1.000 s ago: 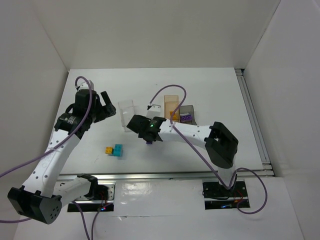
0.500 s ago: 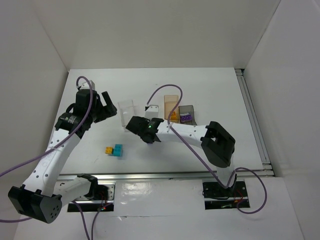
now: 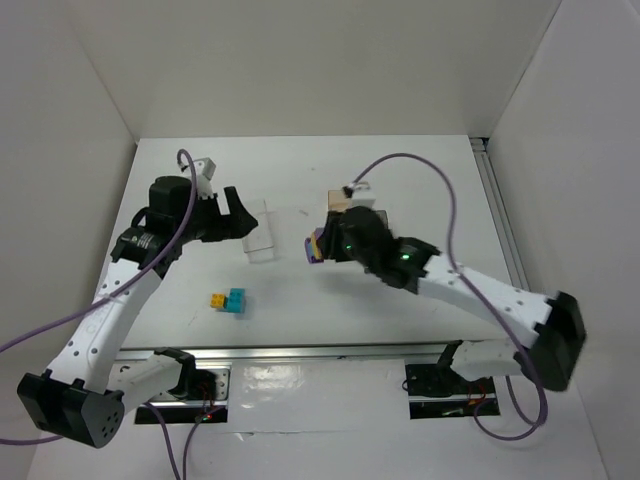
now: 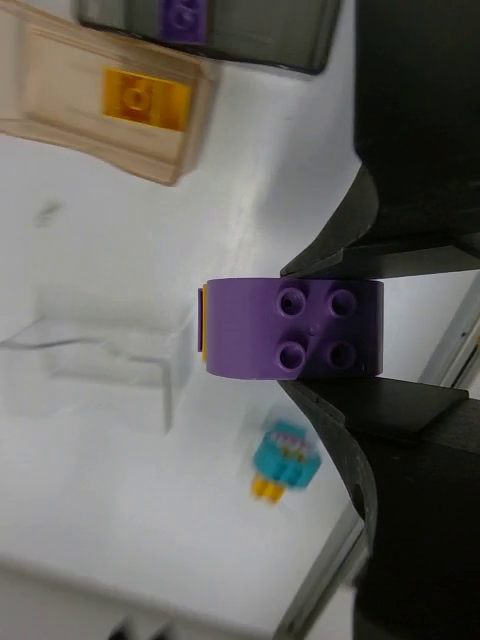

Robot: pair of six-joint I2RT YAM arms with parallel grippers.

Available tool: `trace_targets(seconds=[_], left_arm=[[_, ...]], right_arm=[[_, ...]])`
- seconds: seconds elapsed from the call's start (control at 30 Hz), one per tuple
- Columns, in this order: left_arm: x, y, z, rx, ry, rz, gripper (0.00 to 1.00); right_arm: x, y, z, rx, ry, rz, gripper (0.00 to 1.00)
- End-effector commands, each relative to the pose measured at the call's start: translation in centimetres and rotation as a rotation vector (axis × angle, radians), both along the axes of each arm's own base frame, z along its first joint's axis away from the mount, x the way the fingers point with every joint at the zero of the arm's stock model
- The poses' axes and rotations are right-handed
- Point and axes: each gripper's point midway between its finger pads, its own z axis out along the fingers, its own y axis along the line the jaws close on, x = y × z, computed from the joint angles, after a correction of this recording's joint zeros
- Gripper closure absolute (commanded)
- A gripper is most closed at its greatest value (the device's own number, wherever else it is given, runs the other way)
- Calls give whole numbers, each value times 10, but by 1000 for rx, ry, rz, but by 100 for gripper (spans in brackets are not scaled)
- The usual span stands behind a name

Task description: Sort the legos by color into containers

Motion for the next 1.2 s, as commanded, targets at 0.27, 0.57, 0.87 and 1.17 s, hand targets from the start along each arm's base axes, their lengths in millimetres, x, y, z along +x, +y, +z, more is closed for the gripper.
trace_targets(seconds=[0.27, 0.57, 0.87, 1.17], left_arm=[[-65, -113, 67, -489, -275, -858, 4], [-74, -126, 37, -650, -212, -982, 1], [-93, -149, 44, -695, -284, -1132, 0], [-103, -162, 47, -703, -301, -1195, 19]], right_arm=[[-22, -23, 130, 444, -209, 518, 76], [-38, -16, 139, 545, -192, 668, 76], [-43, -5, 121, 593, -110, 735, 77], [-43, -2, 112, 616, -85, 747, 77]])
